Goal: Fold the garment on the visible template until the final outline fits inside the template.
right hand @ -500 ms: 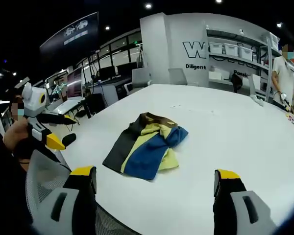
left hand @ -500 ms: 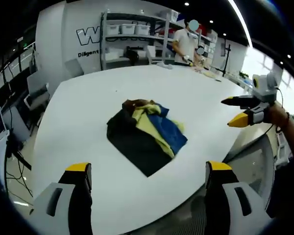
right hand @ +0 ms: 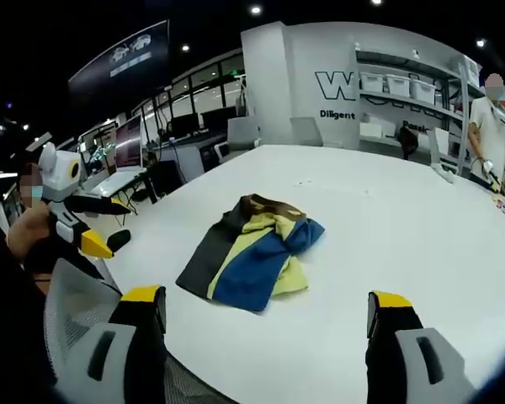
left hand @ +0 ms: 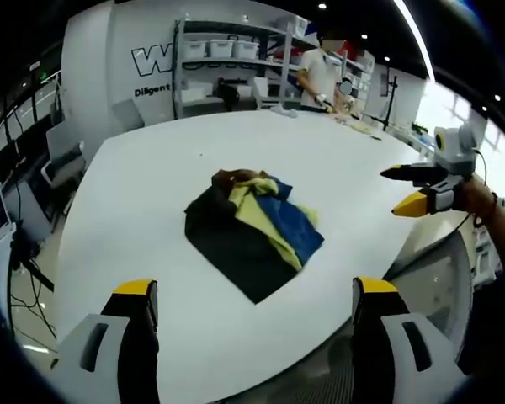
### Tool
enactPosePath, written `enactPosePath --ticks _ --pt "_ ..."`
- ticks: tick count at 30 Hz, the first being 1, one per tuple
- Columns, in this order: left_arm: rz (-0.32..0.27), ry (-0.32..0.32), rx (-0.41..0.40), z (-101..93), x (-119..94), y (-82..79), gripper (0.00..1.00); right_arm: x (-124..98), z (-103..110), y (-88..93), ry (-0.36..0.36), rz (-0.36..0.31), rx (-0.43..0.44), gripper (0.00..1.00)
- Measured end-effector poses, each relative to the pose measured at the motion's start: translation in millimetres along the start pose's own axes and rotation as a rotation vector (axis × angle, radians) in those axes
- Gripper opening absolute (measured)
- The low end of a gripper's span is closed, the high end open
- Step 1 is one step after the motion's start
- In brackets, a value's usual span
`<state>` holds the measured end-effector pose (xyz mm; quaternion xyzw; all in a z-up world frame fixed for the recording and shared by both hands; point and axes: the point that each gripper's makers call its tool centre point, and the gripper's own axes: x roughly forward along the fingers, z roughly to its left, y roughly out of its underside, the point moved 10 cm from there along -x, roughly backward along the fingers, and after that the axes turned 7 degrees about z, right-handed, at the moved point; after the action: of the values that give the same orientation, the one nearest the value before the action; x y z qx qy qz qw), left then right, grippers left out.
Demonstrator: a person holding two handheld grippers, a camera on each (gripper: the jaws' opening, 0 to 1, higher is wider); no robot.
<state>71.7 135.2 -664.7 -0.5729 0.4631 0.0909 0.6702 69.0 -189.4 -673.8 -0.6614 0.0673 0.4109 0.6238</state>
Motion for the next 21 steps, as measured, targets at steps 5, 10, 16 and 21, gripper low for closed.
enactPosePath --ticks 5,10,16,21 --pt "0.001 0.003 -0.003 0.5 0.7 -0.2 0.91 0.5 -0.6 0.5 -0.004 0.000 0.011 0.99" --pt "0.003 0.004 -0.004 1.0 1.2 -0.1 0.91 1.4 -0.6 0.5 -0.007 0.001 0.014 0.99" --pt "0.010 0.004 -0.008 1.9 1.9 0.5 0.90 3.0 -0.8 0.3 -0.013 0.000 0.020 0.98" --pt "0.012 0.003 -0.009 2.1 3.0 0.3 0.90 3.3 -2.1 -0.1 -0.010 -0.001 0.021 0.97"
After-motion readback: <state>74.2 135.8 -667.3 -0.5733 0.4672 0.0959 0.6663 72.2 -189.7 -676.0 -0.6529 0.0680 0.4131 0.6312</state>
